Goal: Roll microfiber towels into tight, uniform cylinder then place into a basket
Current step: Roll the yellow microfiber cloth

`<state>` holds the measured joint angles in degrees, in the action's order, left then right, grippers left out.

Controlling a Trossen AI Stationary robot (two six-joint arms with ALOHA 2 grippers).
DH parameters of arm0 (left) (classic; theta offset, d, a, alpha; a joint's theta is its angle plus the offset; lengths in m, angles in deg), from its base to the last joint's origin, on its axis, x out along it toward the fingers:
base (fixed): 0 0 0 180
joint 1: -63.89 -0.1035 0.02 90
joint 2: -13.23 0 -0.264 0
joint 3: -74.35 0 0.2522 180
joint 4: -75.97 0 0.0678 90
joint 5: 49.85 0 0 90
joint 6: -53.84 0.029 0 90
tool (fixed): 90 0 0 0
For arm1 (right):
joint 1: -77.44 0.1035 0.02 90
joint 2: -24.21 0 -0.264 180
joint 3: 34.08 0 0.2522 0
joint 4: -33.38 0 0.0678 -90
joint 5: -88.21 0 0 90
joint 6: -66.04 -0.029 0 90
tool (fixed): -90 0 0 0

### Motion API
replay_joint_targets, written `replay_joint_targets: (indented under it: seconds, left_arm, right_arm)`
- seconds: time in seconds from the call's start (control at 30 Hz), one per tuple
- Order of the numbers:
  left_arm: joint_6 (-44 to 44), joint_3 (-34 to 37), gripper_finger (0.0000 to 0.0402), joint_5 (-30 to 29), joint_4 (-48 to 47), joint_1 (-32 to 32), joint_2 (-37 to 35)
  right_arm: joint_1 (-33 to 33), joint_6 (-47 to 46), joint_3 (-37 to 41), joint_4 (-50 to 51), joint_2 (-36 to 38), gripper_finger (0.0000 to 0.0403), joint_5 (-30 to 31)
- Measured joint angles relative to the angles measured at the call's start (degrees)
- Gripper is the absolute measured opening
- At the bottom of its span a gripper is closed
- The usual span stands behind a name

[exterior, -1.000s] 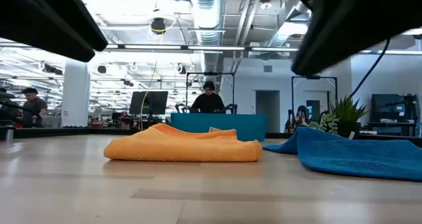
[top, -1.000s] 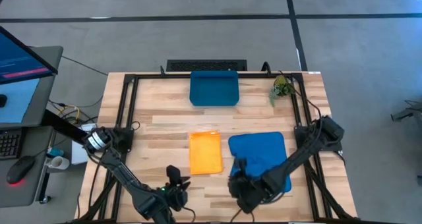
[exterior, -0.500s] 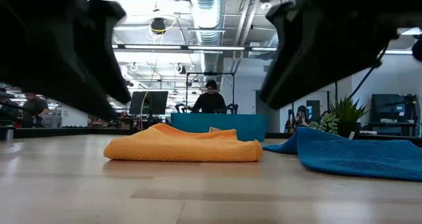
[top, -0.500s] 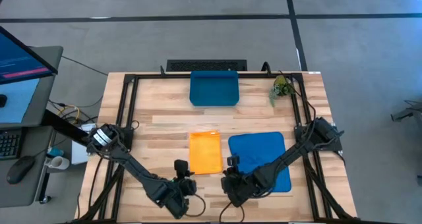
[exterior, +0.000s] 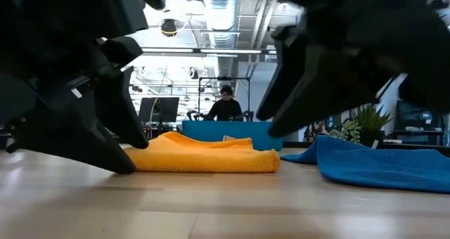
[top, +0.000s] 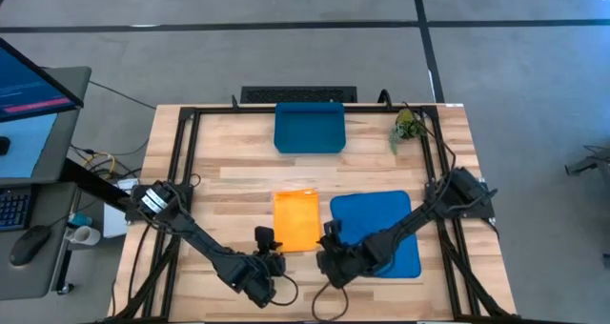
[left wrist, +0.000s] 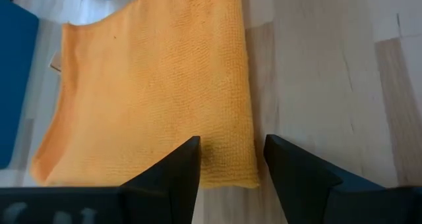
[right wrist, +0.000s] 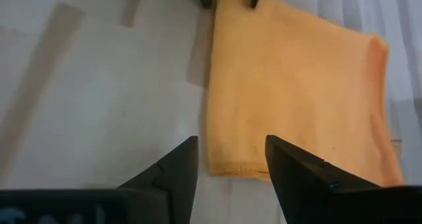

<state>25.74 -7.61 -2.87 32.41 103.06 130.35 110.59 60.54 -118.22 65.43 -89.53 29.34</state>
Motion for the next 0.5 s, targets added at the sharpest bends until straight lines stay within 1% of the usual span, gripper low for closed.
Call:
replay_joint_targets:
  seconds: [0.2,0.3,0.5]
  left_arm:
    - [-0.3,0.0,0.0167,-0.8,-0.4,-0.6,1.5]
    - [-0.6,0.0,0.0167,-0.9,-0.7,-0.6,1.6]
    - [-2.8,0.0,0.0167,-0.5,-2.6,-0.7,1.6]
  right_arm:
    - [-1.6,0.0,3.8,-6.3,0.0,0.0193,-4.3]
    - [-2.2,0.0,5.6,-8.7,0.0,0.0192,-4.7]
    - [-3.4,0.0,6.0,-10.2,0.0,0.0194,-5.9]
